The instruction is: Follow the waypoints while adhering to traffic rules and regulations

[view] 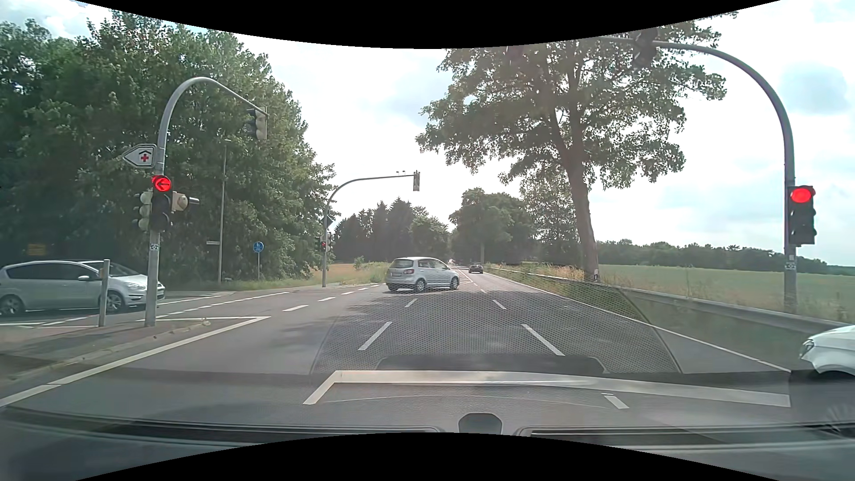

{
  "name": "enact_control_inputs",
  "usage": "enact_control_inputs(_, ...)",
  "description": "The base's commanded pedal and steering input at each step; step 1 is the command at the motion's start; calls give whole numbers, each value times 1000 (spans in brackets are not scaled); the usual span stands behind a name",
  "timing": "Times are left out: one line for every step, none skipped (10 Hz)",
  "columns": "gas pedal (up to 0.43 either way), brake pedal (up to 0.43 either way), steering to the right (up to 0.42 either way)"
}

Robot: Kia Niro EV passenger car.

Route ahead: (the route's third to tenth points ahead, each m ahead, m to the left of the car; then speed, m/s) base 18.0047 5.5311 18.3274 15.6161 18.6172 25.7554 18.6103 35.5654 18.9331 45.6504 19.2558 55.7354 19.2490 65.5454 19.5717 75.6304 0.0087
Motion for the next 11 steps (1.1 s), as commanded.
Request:
enact_control_inputs(0,555,-1)
enact_control_inputs(0,543,-1)
enact_control_inputs(0,543,-1)
enact_control_inputs(0,537,-1)
enact_control_inputs(0,524,-1)
enact_control_inputs(0,524,-1)
enact_control_inputs(0,518,-2)
enact_control_inputs(0,518,-2)
enact_control_inputs(0,512,-1)
enact_control_inputs(0,512,-1)
enact_control_inputs(0,512,-1)
